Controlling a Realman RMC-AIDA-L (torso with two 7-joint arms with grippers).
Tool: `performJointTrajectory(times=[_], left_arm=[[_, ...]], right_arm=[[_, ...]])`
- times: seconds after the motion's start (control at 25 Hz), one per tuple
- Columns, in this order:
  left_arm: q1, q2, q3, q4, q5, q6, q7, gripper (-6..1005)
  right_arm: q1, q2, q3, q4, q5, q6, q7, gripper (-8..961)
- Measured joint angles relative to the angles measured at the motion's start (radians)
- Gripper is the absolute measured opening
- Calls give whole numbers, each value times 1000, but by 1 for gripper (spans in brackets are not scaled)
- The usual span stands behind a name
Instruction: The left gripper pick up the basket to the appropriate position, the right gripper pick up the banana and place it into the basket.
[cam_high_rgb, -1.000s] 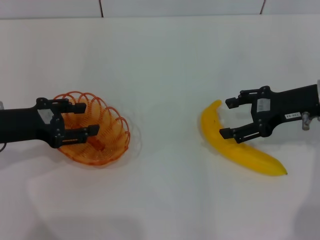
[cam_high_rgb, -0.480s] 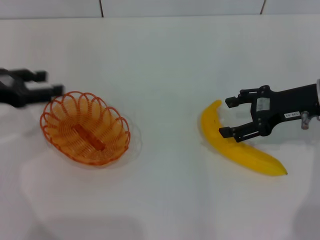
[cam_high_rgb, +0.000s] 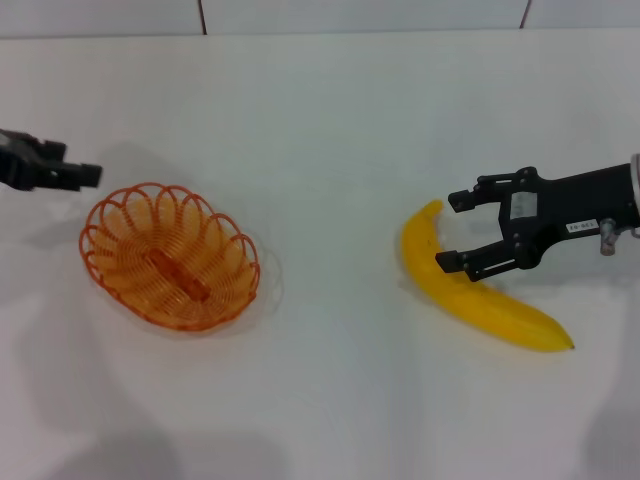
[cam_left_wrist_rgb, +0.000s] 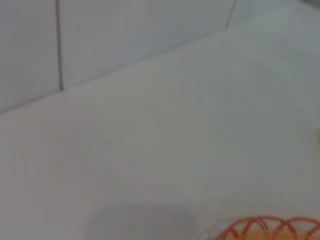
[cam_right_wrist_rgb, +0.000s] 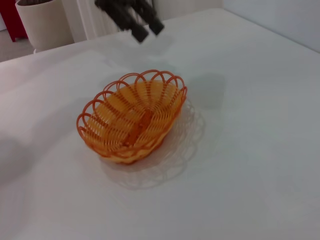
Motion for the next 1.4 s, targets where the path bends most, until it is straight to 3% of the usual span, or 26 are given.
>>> performJointTrajectory(times=[0.2,0.52,0.64,0.72,1.4], left_arm=[[-46,-18,2,-53,99,-35,-3,697],[-68,-82,11,-56,217,-118,-4,697],[-81,-119,13,-57,284,-161,-2,698],[-90,-128,15,-68,306,-178,-2,698],[-117,-130,18,-133,297,-226,22,646]], right_arm=[[8,1,-1,2,0,-1,-1,904],[8,2,-1,8,0,1,-5,904],[9,2,-1,8,0,2,-6,904],[10,2,-2,9,0,2,-6,904],[11,5,-17,12,0,18,-8,904]])
